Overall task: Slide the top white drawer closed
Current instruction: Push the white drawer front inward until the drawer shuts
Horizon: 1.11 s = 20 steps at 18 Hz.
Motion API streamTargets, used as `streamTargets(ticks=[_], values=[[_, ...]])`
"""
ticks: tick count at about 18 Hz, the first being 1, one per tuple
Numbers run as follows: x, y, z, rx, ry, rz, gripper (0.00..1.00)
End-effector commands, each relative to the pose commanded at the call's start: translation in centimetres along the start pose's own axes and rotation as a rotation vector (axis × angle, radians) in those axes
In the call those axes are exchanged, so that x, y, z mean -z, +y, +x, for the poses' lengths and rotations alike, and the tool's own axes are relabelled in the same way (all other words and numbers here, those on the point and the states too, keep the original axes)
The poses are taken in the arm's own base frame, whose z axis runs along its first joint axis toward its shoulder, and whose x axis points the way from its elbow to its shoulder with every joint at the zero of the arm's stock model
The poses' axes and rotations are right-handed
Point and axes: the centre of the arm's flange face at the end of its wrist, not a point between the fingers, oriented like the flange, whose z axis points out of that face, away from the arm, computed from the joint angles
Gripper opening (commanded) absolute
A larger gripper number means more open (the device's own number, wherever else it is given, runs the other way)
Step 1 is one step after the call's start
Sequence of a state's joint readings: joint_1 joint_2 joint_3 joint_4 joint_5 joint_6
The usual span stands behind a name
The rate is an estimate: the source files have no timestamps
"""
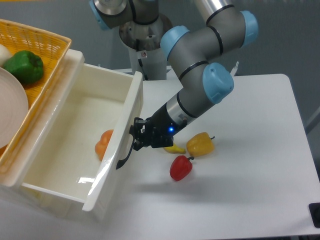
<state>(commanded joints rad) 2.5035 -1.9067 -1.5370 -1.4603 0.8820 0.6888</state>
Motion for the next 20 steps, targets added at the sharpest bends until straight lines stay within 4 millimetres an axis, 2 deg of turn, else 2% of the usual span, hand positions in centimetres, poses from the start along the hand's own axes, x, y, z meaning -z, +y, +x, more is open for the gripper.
streamTargets(ticks=[20], values=[[-3.1,-0.9,6.5,-0.039,0.015,-0.048,0.0]])
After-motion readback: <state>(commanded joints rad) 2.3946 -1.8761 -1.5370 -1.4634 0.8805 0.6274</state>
